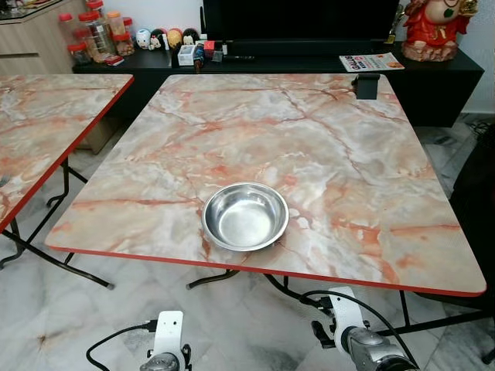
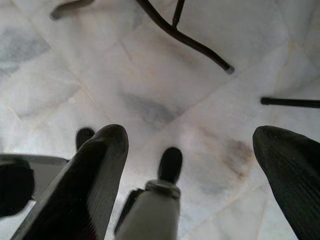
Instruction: Setting the table
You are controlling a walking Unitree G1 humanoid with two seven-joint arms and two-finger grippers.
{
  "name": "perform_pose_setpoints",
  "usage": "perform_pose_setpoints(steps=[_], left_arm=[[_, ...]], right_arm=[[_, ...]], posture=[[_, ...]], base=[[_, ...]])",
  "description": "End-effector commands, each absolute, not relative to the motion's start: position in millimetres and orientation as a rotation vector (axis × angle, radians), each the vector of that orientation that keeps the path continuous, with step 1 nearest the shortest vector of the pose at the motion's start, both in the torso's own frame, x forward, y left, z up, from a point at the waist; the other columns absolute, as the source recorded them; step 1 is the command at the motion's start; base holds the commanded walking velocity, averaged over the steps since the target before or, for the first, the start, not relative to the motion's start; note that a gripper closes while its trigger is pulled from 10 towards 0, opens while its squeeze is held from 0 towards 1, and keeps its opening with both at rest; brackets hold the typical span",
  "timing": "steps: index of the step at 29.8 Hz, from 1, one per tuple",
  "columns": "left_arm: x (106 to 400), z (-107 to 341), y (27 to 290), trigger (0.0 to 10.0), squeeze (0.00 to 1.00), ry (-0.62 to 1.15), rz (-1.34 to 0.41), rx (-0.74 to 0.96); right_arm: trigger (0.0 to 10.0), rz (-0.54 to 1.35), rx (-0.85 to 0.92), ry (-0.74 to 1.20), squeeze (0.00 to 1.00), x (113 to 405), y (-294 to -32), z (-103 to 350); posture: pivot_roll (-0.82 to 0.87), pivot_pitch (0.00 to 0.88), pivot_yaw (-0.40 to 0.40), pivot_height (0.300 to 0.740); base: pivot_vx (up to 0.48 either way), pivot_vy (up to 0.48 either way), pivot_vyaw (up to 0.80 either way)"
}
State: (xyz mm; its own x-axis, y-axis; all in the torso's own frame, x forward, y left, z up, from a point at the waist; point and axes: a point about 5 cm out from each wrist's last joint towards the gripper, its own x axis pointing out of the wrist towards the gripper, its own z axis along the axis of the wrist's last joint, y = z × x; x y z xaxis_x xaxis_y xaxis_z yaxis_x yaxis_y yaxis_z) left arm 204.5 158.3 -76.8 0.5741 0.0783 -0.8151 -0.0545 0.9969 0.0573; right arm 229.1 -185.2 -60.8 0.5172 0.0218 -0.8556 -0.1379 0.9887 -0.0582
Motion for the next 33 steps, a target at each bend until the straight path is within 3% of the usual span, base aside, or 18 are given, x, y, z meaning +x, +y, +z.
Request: perform_pose_setpoints(steps=[1,11,16,19,33], left_arm=[[206,-75,168,10.0,0.00,0.939,0.081,0.078],[215,-69,171,10.0,0.00,0.857,0.083,0.117],[201,-78,151,10.0,0.00,0.901,0.058,0.091],[209,-73,171,10.0,0.00,0.893,0.072,0.095],[209,-73,173,10.0,0.00,0.910,0.079,0.083]], right_arm=[[10.0,0.117,-0.144,1.013,0.00,232,-180,-59],[10.0,0.076,-0.110,1.022,0.00,233,-181,-59],[10.0,0.081,-0.146,1.038,0.00,226,-191,-62],[10.0,0.091,-0.125,1.016,0.00,228,-190,-61],[10.0,0.054,-0.086,1.000,0.00,229,-187,-61]], posture=[[-0.11,0.012,0.082,0.740],[-0.11,0.019,0.068,0.740],[-0.12,0.026,0.048,0.740],[-0.11,0.018,0.041,0.740],[-0.11,0.000,0.056,0.740]], base=[[0.000,0.000,0.00],[0.000,0.000,0.00],[0.000,0.000,0.00],[0.000,0.000,0.00],[0.000,0.024,0.00]])
